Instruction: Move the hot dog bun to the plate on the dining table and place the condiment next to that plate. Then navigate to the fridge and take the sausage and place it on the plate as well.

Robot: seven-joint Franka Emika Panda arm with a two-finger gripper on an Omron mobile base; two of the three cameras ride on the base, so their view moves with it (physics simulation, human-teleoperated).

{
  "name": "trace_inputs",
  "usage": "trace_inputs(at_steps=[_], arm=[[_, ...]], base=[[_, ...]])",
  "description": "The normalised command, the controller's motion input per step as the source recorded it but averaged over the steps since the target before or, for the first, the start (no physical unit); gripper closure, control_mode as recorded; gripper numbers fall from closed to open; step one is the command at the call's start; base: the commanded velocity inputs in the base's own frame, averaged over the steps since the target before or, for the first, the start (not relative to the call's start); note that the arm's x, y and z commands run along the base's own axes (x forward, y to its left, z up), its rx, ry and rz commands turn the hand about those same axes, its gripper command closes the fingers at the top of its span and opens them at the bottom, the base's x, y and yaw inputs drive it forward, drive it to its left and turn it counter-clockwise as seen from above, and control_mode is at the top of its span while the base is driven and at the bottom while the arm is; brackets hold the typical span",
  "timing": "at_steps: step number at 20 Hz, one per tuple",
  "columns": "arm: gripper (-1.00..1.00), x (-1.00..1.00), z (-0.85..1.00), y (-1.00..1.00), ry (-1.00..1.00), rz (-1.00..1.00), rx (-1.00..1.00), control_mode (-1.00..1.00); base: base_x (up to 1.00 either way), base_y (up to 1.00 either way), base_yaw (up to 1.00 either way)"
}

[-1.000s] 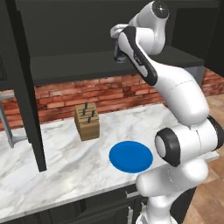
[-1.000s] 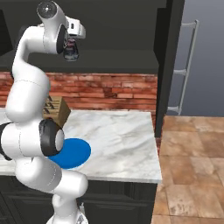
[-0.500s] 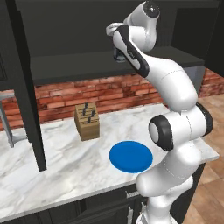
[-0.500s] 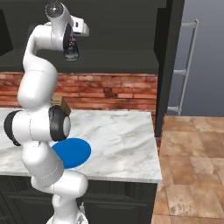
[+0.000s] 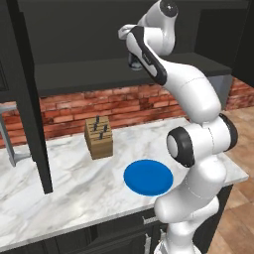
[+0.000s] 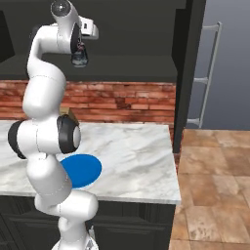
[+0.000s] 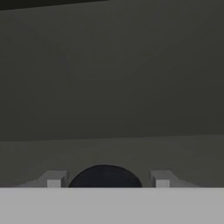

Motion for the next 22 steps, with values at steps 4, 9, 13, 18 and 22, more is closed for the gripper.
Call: trace_inputs(at_steps=[4,9,13,18,22], arm=[[1.00,-0.12,0.00,0.01,0.00,0.00,0.00,-1.00],[1.00,-0.89,0.00,-0.06,-0.07,0.00,0.01,-1.00],[1.00,-1.00,0.00,-0.26,-0.14,0.00,0.04,-1.00],[1.00,-1.00,-0.26,-0.44,-0.12,0.00,0.01,-1.00],[1.00,-1.00,-0.30,-0.61,0.00,0.00,-0.01,-1.00]], base=[[0.00,0.00,0.00],[0.00,0.00,0.00],[0.00,0.00,0.00],[0.00,0.00,0.00],[0.00,0.00,0.00]])
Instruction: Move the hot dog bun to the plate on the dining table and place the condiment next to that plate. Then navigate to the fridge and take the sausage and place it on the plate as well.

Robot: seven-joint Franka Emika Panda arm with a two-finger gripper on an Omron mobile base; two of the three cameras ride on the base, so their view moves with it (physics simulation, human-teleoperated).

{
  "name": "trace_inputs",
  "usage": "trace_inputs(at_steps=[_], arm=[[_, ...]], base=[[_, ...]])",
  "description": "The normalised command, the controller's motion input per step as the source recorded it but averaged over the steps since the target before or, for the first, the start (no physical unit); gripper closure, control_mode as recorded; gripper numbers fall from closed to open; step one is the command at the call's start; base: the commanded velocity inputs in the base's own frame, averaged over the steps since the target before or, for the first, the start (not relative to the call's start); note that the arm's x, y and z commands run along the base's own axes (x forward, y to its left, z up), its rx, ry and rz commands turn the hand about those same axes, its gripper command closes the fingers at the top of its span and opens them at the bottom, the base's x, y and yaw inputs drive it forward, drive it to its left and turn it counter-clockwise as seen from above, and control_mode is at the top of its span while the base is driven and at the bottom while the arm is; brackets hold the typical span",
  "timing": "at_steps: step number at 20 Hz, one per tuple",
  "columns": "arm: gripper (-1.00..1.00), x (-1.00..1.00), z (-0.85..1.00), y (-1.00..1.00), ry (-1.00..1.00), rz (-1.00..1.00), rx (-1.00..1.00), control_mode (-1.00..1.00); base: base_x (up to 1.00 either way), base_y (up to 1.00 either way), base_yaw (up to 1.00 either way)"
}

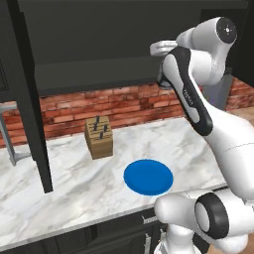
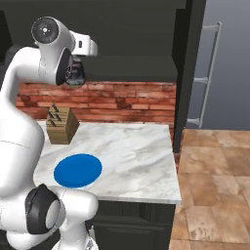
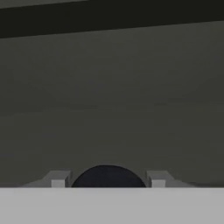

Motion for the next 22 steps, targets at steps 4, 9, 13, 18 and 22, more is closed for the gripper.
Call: trace_inputs(at_steps=[4,9,13,18,22], arm=[[1.00,-1.00,-0.36,-0.46,0.08,0.00,-0.04,-1.00],[1.00,-0.95,-0.66,-0.10,0.30,0.00,-0.05,-1.00],[1.00,-0.48,-1.00,0.00,0.24,0.00,-0.04,-1.00],[1.00,-0.17,-0.84,-0.02,0.07,0.00,-0.02,-1.00],[1.00,-0.14,-0.51,0.00,0.07,0.00,-0.02,-1.00]], base=[[0.00,0.00,0.00],[0.00,0.00,0.00],[0.00,0.00,0.00],[0.00,0.00,0.00],[0.00,0.00,0.00]])
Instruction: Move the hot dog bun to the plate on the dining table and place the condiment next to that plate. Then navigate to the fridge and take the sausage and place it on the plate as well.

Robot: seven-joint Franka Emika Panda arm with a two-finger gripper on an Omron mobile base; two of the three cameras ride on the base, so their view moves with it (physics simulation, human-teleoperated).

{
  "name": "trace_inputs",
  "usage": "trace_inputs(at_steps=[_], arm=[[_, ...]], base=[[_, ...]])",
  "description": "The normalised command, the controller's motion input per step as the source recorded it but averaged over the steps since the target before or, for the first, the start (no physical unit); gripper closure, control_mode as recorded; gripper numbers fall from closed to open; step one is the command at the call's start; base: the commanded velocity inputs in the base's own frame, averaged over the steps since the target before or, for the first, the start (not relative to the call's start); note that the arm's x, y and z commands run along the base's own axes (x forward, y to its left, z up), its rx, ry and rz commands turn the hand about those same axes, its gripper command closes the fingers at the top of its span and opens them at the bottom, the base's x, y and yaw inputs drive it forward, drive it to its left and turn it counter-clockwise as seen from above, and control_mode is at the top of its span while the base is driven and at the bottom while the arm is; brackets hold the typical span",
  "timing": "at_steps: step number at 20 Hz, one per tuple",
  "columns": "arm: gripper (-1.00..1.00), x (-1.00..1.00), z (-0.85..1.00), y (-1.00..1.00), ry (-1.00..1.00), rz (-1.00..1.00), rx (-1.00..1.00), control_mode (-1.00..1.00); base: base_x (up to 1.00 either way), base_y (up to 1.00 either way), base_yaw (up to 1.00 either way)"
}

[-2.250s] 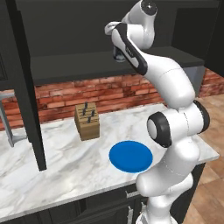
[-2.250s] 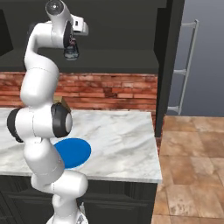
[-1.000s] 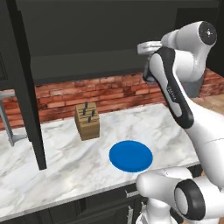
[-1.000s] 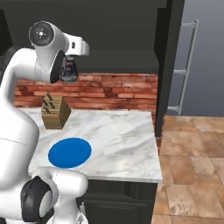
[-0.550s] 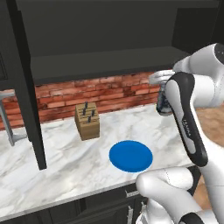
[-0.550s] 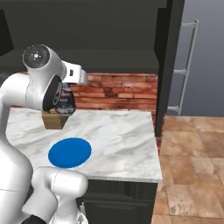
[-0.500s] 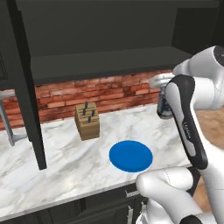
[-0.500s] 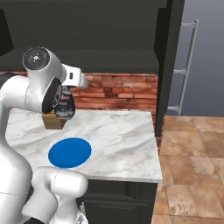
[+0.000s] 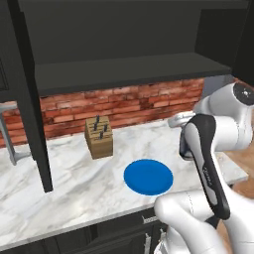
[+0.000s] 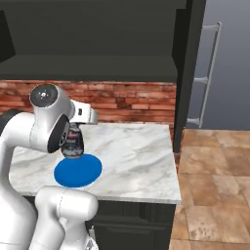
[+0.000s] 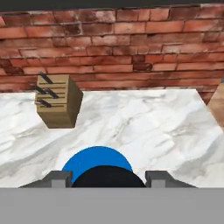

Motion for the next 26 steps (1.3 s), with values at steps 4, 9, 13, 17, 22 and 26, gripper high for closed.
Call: trace_inputs(at_steps=[4,9,13,17,22,26], arm=[[1.00,-0.33,-0.44,0.00,0.05,0.00,-0.03,1.00],[1.00,0.00,0.00,0.00,0.00,0.00,0.00,1.00],[1.00,0.00,0.00,0.00,0.00,0.00,0.00,1.00],[1.00,0.00,0.00,0.00,0.00,0.00,0.00,1.00],[1.00,0.00,0.00,0.00,0.00,0.00,0.00,1.00],[1.00,0.00,0.00,0.00,0.00,0.00,0.00,1.00]], base=[[-0.25,-0.03,0.00],[-1.00,-0.23,0.01],[-0.94,-0.04,-0.12],[-0.34,-0.28,-0.73],[-0.01,-0.36,-0.88],[0.09,-0.53,-0.87]])
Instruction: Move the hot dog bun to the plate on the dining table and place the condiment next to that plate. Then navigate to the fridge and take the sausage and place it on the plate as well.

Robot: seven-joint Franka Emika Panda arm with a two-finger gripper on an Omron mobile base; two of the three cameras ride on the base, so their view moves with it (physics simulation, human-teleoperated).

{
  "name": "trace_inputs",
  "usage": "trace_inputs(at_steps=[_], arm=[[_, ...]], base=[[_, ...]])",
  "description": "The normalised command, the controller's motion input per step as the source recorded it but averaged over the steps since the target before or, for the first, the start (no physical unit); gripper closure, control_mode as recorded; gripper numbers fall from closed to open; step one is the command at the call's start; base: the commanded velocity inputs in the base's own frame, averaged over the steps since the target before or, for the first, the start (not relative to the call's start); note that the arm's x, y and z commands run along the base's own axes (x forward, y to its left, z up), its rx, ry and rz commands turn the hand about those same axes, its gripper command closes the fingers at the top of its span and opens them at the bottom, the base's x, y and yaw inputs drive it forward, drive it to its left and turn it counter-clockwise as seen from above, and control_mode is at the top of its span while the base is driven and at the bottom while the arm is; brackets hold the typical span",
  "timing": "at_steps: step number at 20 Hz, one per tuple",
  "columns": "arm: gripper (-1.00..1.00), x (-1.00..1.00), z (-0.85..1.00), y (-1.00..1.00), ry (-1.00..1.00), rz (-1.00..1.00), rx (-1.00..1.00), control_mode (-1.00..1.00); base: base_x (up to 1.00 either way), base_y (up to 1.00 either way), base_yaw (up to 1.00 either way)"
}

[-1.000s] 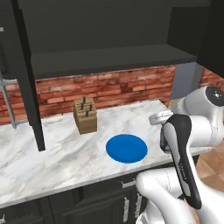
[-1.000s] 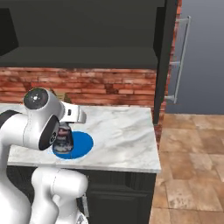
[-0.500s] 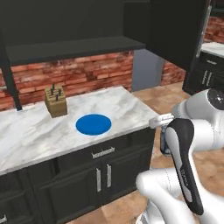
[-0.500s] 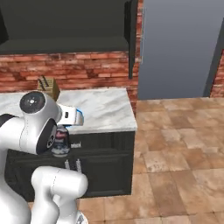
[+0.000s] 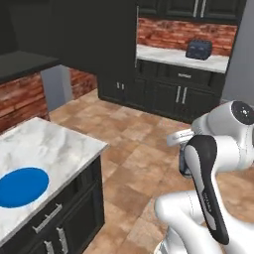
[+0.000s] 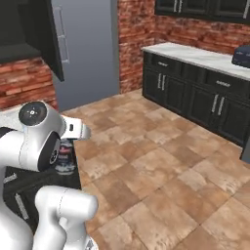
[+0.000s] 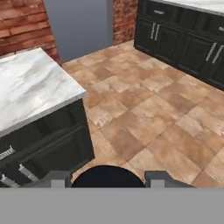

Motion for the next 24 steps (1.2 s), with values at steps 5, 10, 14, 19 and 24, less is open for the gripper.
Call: trace_inputs(at_steps=[5,10,14,19,24], arm=[[1.00,0.00,0.00,0.00,0.00,0.00,0.00,1.00],[1.00,0.00,0.00,0.00,0.00,0.00,0.00,1.00],[1.00,0.00,0.00,0.00,0.00,0.00,0.00,1.00],[1.00,0.00,0.00,0.00,0.00,0.00,0.00,1.00],[1.00,0.00,0.00,0.00,0.00,0.00,0.00,1.00]], base=[[0.39,-0.52,-0.82],[0.78,-0.31,-0.71],[1.00,-0.06,-0.55],[1.00,0.00,-0.49],[1.00,0.00,-0.57]])
